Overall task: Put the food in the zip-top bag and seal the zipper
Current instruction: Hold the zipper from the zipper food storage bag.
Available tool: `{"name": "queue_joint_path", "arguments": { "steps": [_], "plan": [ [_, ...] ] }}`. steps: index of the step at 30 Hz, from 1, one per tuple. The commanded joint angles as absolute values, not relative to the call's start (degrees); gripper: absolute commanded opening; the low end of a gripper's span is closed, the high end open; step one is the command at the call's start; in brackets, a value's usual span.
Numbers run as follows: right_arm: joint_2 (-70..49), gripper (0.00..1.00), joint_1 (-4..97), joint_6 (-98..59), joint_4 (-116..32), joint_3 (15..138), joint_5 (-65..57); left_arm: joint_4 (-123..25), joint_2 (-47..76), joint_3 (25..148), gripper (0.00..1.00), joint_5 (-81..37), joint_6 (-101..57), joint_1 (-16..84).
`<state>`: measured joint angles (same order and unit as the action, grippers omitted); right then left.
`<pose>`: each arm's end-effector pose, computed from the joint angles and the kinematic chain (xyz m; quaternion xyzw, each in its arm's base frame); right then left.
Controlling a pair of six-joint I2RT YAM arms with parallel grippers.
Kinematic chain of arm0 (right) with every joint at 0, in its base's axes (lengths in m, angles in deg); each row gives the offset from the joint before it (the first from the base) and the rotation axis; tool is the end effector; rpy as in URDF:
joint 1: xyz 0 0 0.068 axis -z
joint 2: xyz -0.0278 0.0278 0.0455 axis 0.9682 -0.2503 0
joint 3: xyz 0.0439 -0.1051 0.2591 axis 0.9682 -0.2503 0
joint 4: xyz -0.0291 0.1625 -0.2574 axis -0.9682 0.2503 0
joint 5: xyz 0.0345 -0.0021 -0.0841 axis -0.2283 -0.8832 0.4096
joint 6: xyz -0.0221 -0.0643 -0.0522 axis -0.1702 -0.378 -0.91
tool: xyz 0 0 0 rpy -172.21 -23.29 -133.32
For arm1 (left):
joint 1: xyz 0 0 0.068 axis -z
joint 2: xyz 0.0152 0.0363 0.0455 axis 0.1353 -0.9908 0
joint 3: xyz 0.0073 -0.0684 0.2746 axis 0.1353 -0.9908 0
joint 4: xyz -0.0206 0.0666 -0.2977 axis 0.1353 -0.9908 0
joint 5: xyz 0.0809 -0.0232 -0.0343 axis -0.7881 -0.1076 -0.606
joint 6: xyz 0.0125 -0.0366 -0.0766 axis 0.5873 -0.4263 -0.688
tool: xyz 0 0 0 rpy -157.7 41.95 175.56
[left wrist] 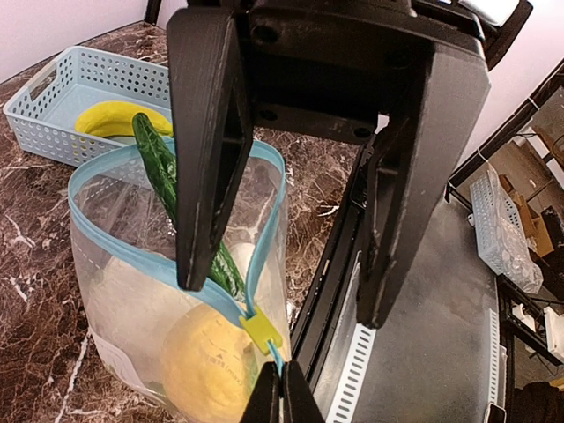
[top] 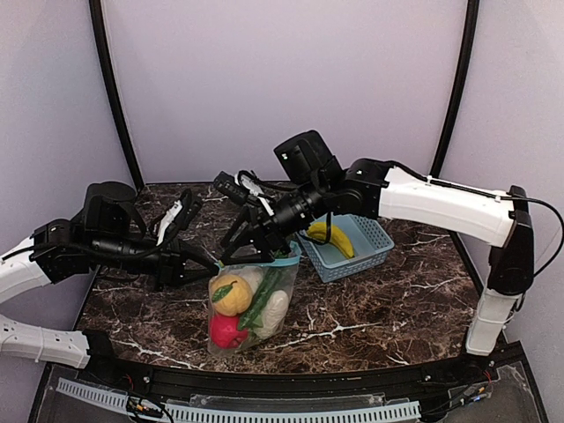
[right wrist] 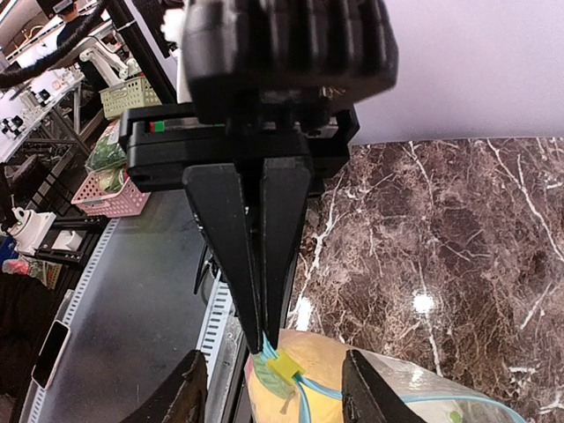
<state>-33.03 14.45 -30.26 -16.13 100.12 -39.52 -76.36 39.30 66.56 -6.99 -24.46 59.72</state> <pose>0.1921 0.4549 0.3520 -0.5881 0.5836 0.5023 0.2475 0.1405 -0.2277 0.3385 0.3704 0.7375 -0.4338 0.3614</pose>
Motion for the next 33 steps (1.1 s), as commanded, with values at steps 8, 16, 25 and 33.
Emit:
{"name": "queue_joint_path", "arguments": {
  "steps": [8,16,25,33],
  "plan": [
    [-35.39,0.43,15.33,-30.59,-17.69,99.89,-43.19,-73.79,39.27,65.8,0.01,-5.54,-24.37,59.44],
    [-36.66,0.38,15.39,-30.49,-17.65,99.87,-44.02,-73.96,39.21,65.91,0.01,-5.38,-24.37,59.44],
    [-36.21,0.18,15.54,-30.15,-17.8,98.9,-44.86,-74.08,39.7,65.73,0.01,-7.61,-24.46,59.39],
    [-35.49,0.12,15.57,-29.66,-18.07,97.35,-46.43,-75.1,40.91,65.31,0.01,-10.63,-24.76,59.43]
  ]
}}
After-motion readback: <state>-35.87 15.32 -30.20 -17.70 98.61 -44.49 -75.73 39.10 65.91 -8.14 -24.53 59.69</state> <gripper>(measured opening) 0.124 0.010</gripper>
